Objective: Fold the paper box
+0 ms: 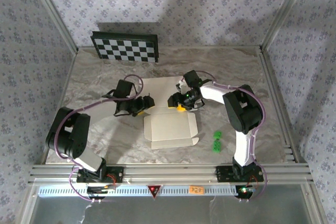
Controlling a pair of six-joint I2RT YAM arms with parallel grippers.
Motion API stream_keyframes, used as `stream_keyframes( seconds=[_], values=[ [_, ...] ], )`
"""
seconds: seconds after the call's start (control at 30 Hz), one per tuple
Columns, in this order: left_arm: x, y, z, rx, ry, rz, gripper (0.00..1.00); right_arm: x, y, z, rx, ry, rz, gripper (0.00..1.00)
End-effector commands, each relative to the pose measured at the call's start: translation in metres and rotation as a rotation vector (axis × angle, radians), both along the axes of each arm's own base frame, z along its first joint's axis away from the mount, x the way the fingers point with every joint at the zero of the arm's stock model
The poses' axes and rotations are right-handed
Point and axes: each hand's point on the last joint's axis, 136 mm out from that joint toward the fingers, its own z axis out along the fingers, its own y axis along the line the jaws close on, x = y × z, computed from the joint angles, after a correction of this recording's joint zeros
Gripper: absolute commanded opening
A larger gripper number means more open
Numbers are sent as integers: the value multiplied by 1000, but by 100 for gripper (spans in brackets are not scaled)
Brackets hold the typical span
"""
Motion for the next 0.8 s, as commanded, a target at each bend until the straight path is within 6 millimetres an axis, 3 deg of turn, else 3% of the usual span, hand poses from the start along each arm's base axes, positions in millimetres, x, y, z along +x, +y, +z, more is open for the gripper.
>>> stream_keyframes(
  seconds=[0.0, 0.07, 0.27, 0.53, 0.77],
  values=[
    [7, -15, 16, -31, -26, -26, 71, -10, -5, -11, -44, 33, -12, 65],
    [8, -19, 17, -32, -27, -33, 69, -19, -10, -20, -59, 60, -10, 65],
    [10, -28, 14, -37, -25, -47, 64, -20, -9, -19, -59, 61, -8, 65],
    [14, -40, 9, -85, -20, -69, 46, -22, -10, -19, -60, 62, -4, 65],
    [16, -43, -6, -89, 3, -74, 40, -25, -11, -22, -66, 70, -7, 65]
  ],
)
